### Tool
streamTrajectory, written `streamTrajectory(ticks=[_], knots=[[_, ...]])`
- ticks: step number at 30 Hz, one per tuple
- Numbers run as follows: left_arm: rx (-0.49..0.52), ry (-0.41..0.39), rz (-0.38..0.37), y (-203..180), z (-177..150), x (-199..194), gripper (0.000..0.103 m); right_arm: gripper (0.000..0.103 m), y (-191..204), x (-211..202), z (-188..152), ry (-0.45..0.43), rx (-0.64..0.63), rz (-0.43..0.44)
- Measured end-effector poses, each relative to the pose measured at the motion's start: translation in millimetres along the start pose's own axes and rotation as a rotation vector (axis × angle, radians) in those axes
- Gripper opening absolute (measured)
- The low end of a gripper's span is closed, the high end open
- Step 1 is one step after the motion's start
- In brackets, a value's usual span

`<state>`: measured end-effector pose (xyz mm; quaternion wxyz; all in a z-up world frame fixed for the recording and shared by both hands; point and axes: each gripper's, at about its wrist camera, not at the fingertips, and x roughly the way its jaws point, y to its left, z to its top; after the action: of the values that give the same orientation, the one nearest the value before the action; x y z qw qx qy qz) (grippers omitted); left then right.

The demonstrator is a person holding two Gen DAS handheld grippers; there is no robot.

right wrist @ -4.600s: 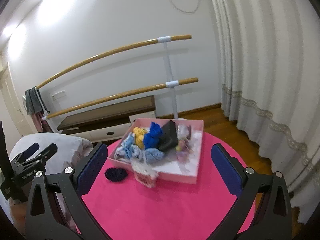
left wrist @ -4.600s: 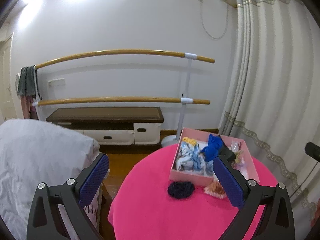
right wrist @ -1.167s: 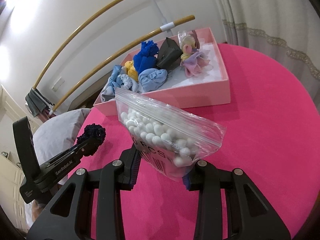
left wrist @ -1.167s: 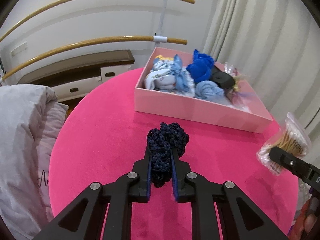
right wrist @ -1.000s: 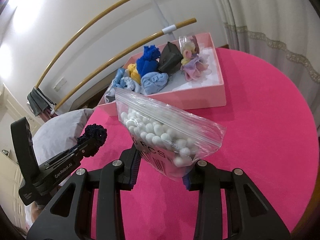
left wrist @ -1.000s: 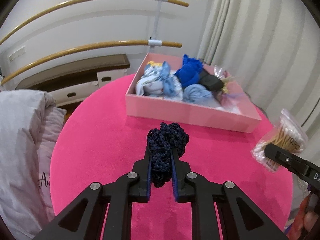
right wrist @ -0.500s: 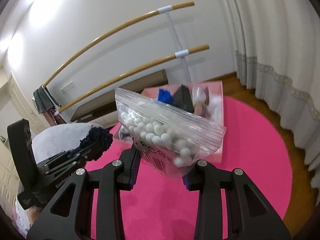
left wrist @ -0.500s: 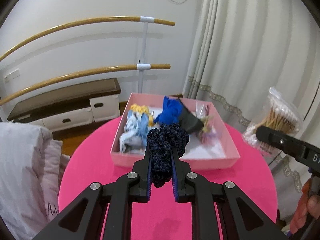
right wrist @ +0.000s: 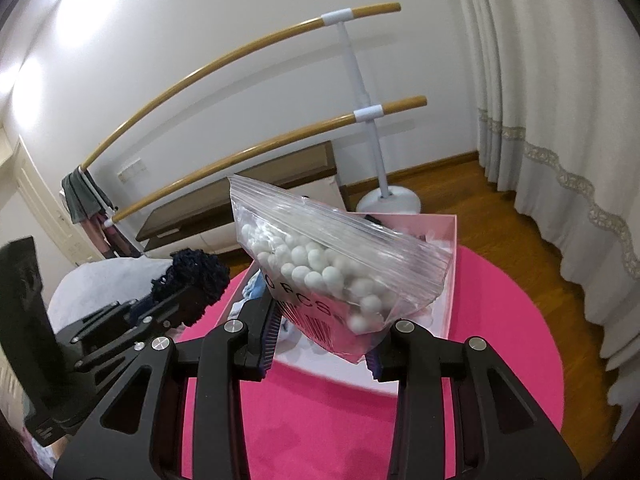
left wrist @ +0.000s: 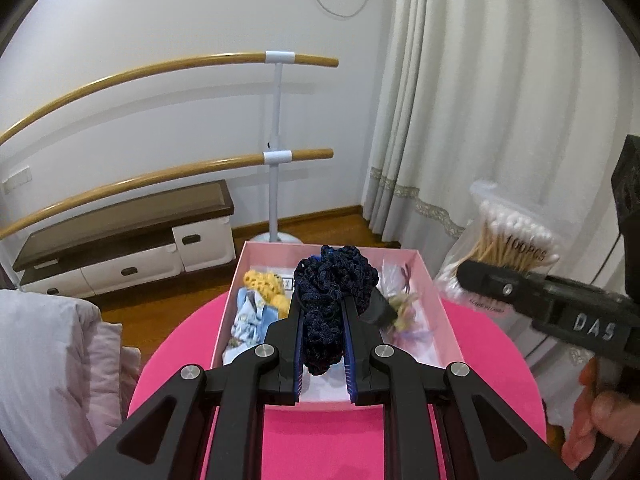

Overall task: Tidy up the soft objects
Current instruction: 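Carry both items into the pink box and open both tools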

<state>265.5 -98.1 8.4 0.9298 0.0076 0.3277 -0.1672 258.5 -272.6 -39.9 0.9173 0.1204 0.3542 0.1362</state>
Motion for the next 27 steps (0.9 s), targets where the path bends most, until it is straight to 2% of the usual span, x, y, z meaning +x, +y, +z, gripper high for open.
streamTrajectory(ticks=[8,18,21,22,24,25,26,27], knots=[[0.01,0.046,0.003,-19,13,40,0.013,0.033,-2,24,4,0.062,-0.007,-0.012],[0.004,0.13,-0.004,-21,36,100,0.016,0.035,-19,62,11,0.144,0.014,-0.027],[-0.001,0.169,0.004,-21,40,124,0.016,0.038,-26,74,11,0.166,0.036,-0.032],[-0.001,0.185,0.006,-22,40,134,0.017,0.043,-28,76,10,0.17,0.041,-0.036],[-0.004,0.213,0.016,-23,43,151,0.026,0.051,-33,82,9,0.179,0.055,-0.04],[-0.006,0.219,0.021,-25,47,159,0.035,0.057,-36,83,8,0.181,0.061,-0.041],[-0.006,0.221,0.029,-25,47,165,0.046,0.067,-38,85,6,0.182,0.069,-0.044],[-0.008,0.217,0.032,-25,48,168,0.052,0.072,-41,85,5,0.18,0.077,-0.046]])
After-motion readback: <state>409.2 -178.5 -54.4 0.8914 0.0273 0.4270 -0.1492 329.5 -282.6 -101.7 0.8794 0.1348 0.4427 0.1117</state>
